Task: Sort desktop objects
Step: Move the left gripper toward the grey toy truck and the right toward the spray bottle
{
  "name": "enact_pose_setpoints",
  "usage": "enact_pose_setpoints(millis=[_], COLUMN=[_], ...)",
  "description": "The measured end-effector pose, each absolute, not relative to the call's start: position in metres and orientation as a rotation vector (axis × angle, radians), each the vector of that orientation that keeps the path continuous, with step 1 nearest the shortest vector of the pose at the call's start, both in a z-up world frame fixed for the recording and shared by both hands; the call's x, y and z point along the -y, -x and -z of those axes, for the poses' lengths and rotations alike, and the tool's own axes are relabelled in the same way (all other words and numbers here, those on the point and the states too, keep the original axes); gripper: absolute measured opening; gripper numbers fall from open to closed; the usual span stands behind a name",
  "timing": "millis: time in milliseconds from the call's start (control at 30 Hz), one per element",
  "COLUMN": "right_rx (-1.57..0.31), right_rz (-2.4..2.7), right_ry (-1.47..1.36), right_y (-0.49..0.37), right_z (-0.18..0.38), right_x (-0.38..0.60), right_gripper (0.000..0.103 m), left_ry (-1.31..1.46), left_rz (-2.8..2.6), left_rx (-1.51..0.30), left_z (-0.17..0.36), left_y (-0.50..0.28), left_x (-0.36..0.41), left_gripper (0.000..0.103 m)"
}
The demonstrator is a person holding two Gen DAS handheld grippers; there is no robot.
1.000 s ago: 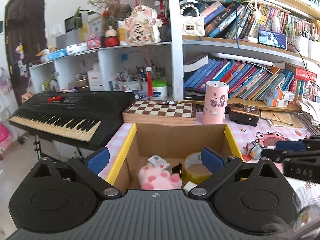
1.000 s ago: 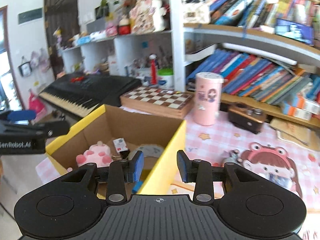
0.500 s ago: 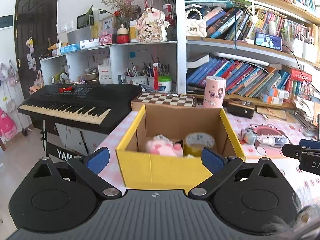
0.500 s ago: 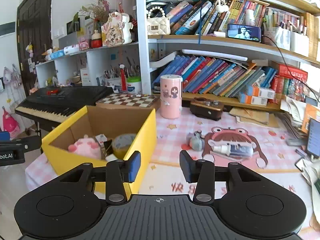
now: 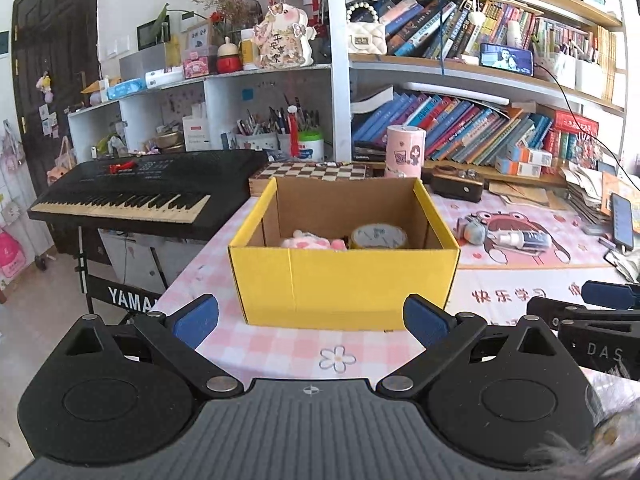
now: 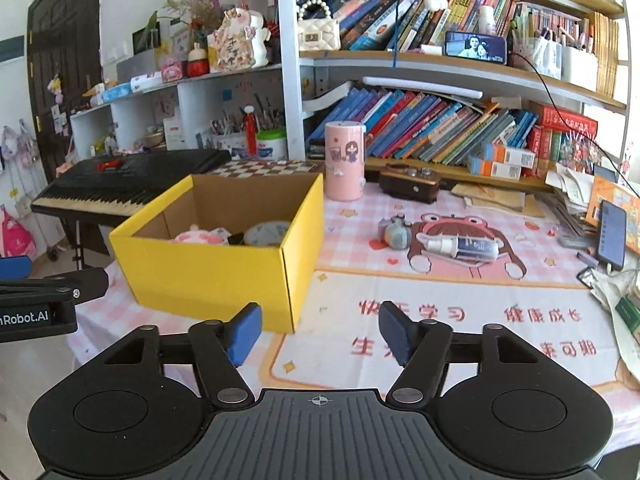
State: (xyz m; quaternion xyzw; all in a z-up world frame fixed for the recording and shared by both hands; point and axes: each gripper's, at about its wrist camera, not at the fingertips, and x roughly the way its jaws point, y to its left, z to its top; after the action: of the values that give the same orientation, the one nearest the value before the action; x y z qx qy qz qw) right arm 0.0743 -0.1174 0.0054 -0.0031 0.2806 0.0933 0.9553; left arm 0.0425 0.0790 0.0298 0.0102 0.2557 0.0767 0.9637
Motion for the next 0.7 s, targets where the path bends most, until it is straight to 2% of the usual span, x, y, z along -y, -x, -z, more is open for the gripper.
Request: enact_pose_setpoints(millis=[700], right_rx=[-0.633], right_rz=[-0.183], right_ry=[0.027], right_y=[-0.052], right_z=[0.004], right_x=[0.110], right_gripper=[0.081], left_ry=[0.044], left_rz=[-0.117], left_rx=[-0.594], left_z=[-0.013], left_y=[-0.029], left_x=[-0.087], left_gripper=[0.100])
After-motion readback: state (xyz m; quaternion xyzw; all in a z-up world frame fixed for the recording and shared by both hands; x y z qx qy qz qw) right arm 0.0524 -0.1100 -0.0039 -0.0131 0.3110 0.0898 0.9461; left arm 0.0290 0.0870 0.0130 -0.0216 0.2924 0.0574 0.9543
